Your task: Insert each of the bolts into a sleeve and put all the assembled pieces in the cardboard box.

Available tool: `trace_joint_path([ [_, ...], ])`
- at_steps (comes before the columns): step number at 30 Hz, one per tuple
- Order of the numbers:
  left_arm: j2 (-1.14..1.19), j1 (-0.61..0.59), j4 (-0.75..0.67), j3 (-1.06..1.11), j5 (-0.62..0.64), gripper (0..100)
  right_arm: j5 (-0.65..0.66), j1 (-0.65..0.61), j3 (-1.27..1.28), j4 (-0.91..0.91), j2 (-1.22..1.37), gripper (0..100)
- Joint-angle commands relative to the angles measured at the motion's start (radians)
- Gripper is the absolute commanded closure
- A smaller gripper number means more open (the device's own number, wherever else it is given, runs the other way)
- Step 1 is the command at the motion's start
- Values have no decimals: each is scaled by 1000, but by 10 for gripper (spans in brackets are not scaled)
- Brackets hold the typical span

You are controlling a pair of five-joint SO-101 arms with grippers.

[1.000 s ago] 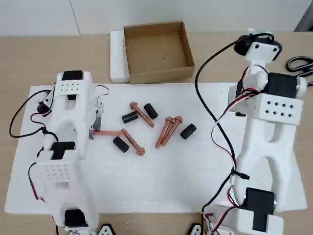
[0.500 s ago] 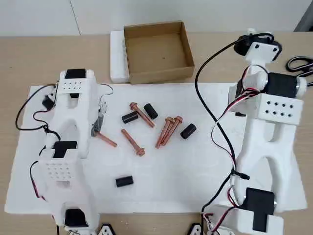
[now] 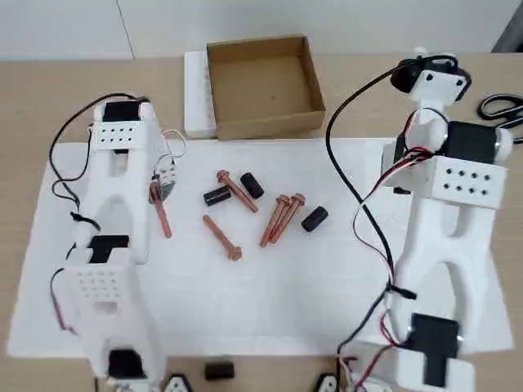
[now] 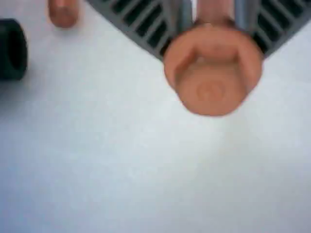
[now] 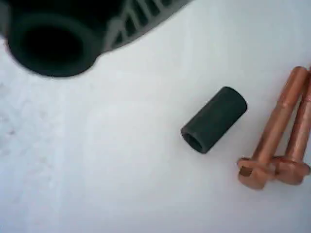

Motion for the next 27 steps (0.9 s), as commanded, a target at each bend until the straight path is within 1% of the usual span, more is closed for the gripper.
trace_joint_path([
  [1, -9, 23, 21, -45, -187, 993, -8, 1, -14, -7, -53, 994],
  [5, -9, 48, 21, -65, -206, 994, -8, 1, -14, -7, -53, 994],
  [8, -11, 75, 21, -134, -293, 994, -8, 1, -14, -8, -53, 994],
  [10, -14, 84, 21, -213, -322, 994, -8, -1, -15, -13, -54, 994],
  [13, -75, 100, 21, -298, -348, 994, -17, -28, -17, -16, -64, 993],
  [15, -135, 127, 21, -306, -373, 994, -23, -56, -14, -16, -99, 992],
  [20, -287, 216, 21, -211, -390, 994, -23, -120, -11, -28, -199, 991],
  [24, -425, 275, 21, -87, -387, 994, -23, -125, -9, -30, -260, 991],
  [27, -503, 290, 20, -44, -387, 994, -23, -131, 51, -65, -312, 991],
])
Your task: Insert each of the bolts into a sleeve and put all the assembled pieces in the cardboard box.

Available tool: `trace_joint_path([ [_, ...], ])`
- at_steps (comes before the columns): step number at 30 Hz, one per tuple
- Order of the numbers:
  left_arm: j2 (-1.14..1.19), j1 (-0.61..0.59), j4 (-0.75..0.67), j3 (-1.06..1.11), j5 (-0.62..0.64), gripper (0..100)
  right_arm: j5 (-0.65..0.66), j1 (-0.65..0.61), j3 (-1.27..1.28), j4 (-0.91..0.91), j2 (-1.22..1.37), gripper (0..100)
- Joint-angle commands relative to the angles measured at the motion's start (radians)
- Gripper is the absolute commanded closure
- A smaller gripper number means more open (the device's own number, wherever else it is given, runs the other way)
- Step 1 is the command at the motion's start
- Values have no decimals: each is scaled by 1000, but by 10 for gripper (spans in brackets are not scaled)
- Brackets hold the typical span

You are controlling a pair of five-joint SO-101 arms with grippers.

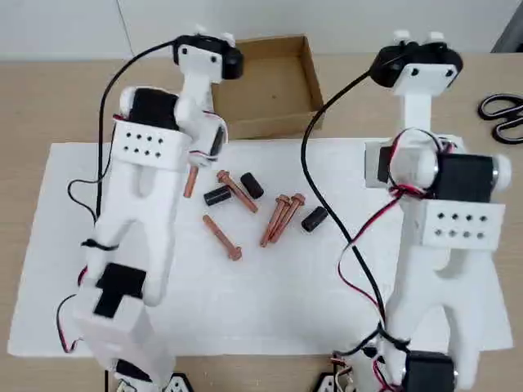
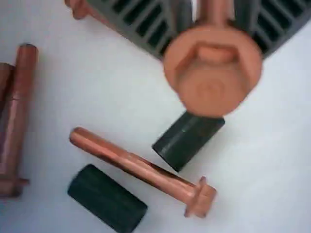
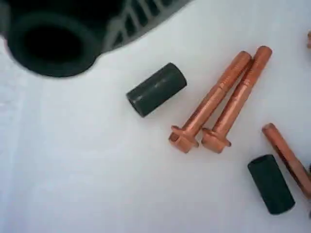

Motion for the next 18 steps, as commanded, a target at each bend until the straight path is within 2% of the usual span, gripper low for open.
trace_joint_path([
  [1, -141, 14, 9, 19, -3, 994, -11, -16, 72, -73, -108, 991],
  [9, -153, -17, 2, 31, 34, 994, -3, -48, 654, -483, -570, 994],
  [13, -153, -6, -35, 31, 58, 994, -2, -51, 937, -739, -650, 995],
  [15, -153, 0, -46, 31, 60, 994, -2, -51, 1020, -808, -670, 995],
  [18, -153, 11, -46, 31, 60, 994, 0, -54, 1065, -789, -699, 995],
])
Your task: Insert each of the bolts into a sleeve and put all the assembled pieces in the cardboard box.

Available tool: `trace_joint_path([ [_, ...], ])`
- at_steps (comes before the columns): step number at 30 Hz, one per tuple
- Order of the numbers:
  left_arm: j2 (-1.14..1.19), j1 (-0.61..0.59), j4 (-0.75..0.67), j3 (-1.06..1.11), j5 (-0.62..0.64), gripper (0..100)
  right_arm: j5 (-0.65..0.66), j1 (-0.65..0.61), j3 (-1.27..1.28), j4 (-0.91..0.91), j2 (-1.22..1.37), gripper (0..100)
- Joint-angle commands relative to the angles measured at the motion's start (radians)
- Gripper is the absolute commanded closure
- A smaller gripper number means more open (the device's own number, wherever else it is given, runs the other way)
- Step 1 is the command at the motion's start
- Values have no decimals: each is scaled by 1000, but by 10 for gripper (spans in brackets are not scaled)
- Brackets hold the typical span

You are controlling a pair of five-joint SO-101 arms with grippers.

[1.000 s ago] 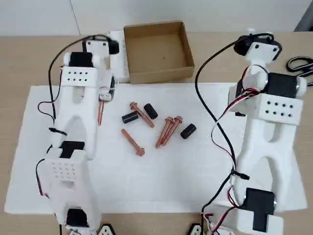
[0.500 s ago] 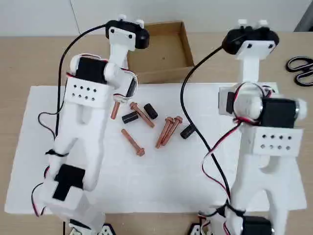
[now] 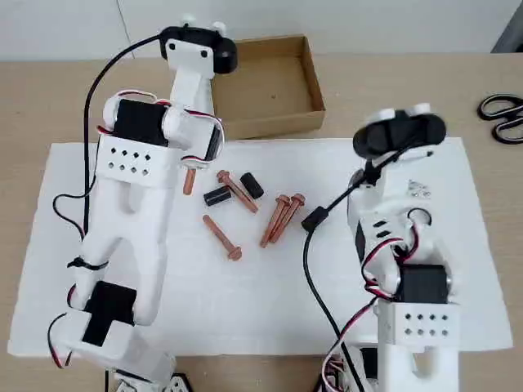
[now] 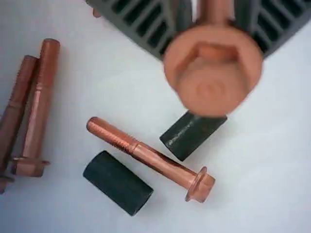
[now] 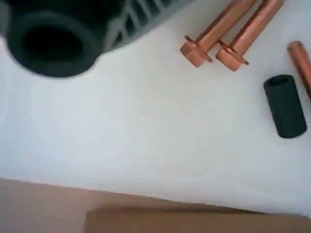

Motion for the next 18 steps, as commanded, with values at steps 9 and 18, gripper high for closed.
trace_joint_path([
  [9, -57, 64, -92, 104, 12, 994, -25, -90, 170, -48, -278, 995],
  [18, -66, 160, -255, 150, 178, 994, 21, -96, 629, -374, -773, 995],
])
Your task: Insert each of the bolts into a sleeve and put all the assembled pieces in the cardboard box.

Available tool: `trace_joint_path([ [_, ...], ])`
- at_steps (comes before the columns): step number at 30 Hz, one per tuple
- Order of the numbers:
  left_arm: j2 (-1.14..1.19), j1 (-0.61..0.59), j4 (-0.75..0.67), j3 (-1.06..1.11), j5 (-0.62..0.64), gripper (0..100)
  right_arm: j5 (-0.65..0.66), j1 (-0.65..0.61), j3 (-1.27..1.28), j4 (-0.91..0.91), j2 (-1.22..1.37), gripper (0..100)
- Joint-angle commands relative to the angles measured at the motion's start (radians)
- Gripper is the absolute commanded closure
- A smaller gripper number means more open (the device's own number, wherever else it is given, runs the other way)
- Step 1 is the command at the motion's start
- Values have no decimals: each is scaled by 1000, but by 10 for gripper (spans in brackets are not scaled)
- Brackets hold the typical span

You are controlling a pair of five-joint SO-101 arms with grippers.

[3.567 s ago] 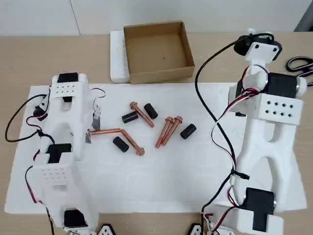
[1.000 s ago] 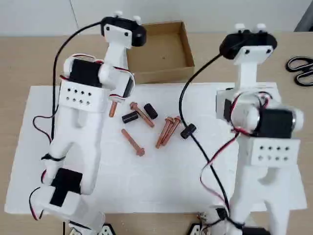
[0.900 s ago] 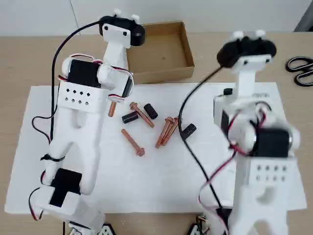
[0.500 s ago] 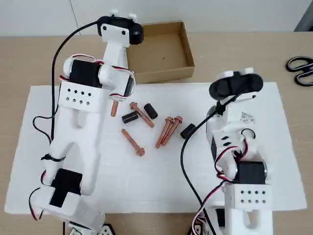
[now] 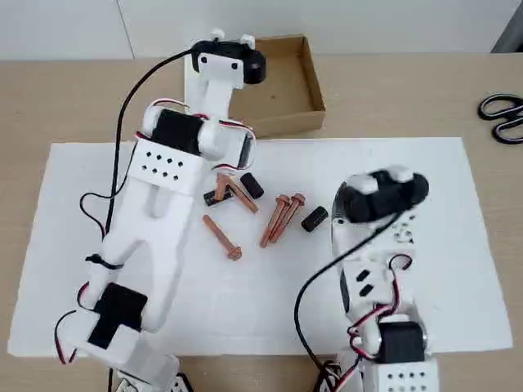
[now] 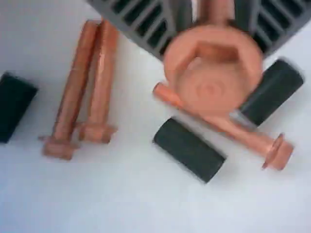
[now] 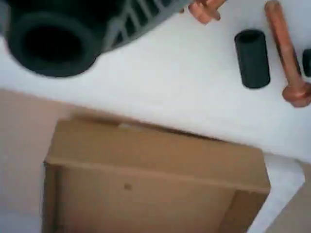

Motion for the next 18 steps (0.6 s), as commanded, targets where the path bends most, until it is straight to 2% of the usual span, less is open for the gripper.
trace_joint_path([
  [1, -63, 35, -68, -8, 44, 994, 15, -8, 132, -84, -214, 995],
  [7, -64, 34, -141, -10, 114, 994, 6, -10, 155, -64, -174, 995],
  [9, -97, 44, -181, -10, 133, 994, -51, -10, 157, -64, -174, 995],
  [13, -204, 127, -273, 2, 141, 994, -203, -10, 173, -71, -174, 994],
  [18, -265, 222, -339, 65, 124, 994, -255, -12, 183, -71, -174, 994],
])
